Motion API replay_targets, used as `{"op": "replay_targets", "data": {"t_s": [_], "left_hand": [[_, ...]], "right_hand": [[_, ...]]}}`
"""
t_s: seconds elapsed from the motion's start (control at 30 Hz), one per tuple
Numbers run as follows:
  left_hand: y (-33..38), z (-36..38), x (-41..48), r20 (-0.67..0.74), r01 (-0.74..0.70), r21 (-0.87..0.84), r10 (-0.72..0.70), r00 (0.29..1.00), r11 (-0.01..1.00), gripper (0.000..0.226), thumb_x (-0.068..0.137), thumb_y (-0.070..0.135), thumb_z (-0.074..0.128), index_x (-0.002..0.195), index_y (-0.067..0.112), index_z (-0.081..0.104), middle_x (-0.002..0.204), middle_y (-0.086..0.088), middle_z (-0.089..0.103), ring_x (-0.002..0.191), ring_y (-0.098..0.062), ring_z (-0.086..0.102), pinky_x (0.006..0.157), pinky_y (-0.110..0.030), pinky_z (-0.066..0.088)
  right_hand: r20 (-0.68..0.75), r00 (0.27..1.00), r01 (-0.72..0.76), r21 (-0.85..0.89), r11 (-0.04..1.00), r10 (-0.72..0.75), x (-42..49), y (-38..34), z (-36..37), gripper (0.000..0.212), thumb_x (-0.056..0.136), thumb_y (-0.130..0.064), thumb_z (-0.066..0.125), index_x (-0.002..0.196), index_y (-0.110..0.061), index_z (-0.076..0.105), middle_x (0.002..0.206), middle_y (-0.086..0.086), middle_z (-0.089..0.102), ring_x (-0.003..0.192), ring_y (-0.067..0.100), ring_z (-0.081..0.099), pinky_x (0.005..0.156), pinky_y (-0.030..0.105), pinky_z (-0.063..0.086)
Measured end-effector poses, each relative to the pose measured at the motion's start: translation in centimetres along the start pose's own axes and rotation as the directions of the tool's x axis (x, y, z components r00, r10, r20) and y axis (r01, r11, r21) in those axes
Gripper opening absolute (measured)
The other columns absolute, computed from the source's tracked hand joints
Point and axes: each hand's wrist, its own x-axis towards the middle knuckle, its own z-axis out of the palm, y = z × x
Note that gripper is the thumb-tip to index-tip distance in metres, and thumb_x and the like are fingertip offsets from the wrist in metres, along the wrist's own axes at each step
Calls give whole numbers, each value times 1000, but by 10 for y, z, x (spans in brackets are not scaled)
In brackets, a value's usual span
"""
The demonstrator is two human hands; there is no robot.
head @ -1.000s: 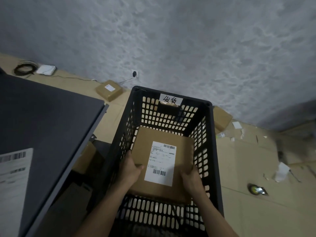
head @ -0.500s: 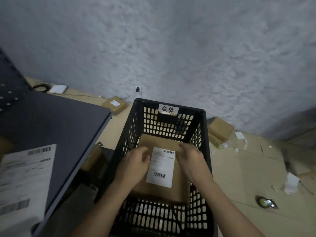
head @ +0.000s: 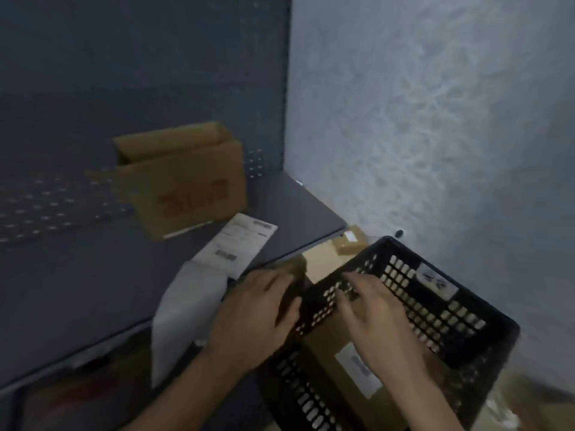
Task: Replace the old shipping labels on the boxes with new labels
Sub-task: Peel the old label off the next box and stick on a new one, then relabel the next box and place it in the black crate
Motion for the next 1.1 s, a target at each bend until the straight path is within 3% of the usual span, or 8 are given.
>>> {"op": "replay_targets", "data": {"t_s": [0.23, 0.4, 0.5, 0.6, 0.73, 0.97, 1.03, 1.1], "left_hand": [[-56, -100, -71, -214, 263, 290, -205, 955, 920, 49, 94, 54, 43, 122, 19, 62, 125, 0, 57, 123, -24, 48, 98, -39, 49], [-91, -160, -126, -367, 417, 343, -289, 884, 842, 49, 95, 54, 45, 124, 17, 60, 128, -2, 56, 129, -29, 45, 108, -44, 43], [-111, -198, -162, -445, 476, 348, -305, 842, 808, 48, 96, 51, 46, 125, 16, 60, 131, -4, 54, 134, -29, 41, 108, -41, 42], [-138, -239, -202, -542, 540, 323, -316, 779, 777, 46, 97, 46, 48, 126, 13, 61, 133, -5, 54, 137, -29, 38, 110, -42, 40], [-177, -293, -251, -656, 647, 314, -333, 677, 694, 46, 94, 43, 50, 123, 11, 63, 130, -7, 55, 135, -32, 41, 108, -47, 41], [-245, -363, -324, -683, 813, 299, -484, 548, 499, 65, 91, 61, 35, 132, 15, 57, 139, -13, 52, 135, -38, 38, 110, -57, 35], [-260, -379, -337, -648, 881, 278, -602, 467, 384, 76, 87, 72, 26, 136, 21, 53, 145, -13, 47, 139, -39, 32, 114, -64, 20], [-271, -392, -347, -629, 934, 220, -690, 357, 283, 89, 79, 82, 14, 142, 27, 46, 153, -14, 37, 143, -39, 25, 116, -64, 11]], "right_hand": [[162, 939, 279, 156, 947, -304, 31, -113, 44, 39, 96, -44, 51, 134, -34, 52, 130, -16, 51, 117, 6, 50, 93, 21, 42], [230, 844, 417, 286, 863, -485, 35, -204, 79, 44, 97, -47, 48, 139, -37, 46, 133, -22, 43, 127, 6, 44, 101, 21, 38], [198, 808, 472, 348, 810, -556, 28, -263, 96, 42, 96, -41, 54, 137, -32, 51, 125, -23, 43, 121, 4, 47, 93, 15, 35], [194, 783, 463, 452, 763, -590, 17, -322, 114, 42, 95, -42, 54, 135, -30, 54, 124, -22, 47, 116, -2, 45, 93, 13, 31], [233, 758, 422, 537, 730, -609, 5, -391, 136, 49, 94, -49, 51, 139, -30, 50, 137, -16, 49, 126, 2, 44, 105, 22, 35], [300, 715, 430, 523, 736, -631, -11, -496, 172, 64, 93, -60, 47, 148, -28, 40, 147, -7, 45, 133, 11, 43, 108, 35, 40], [348, 700, 408, 521, 750, -623, -12, -522, 181, 70, 92, -63, 45, 151, -25, 35, 146, -11, 44, 130, 9, 44, 105, 27, 39], [419, 681, 334, 552, 764, -600, -13, -542, 188, 63, 95, -57, 47, 147, -23, 40, 118, -25, 48, 102, -4, 50, 83, 8, 40]]}}
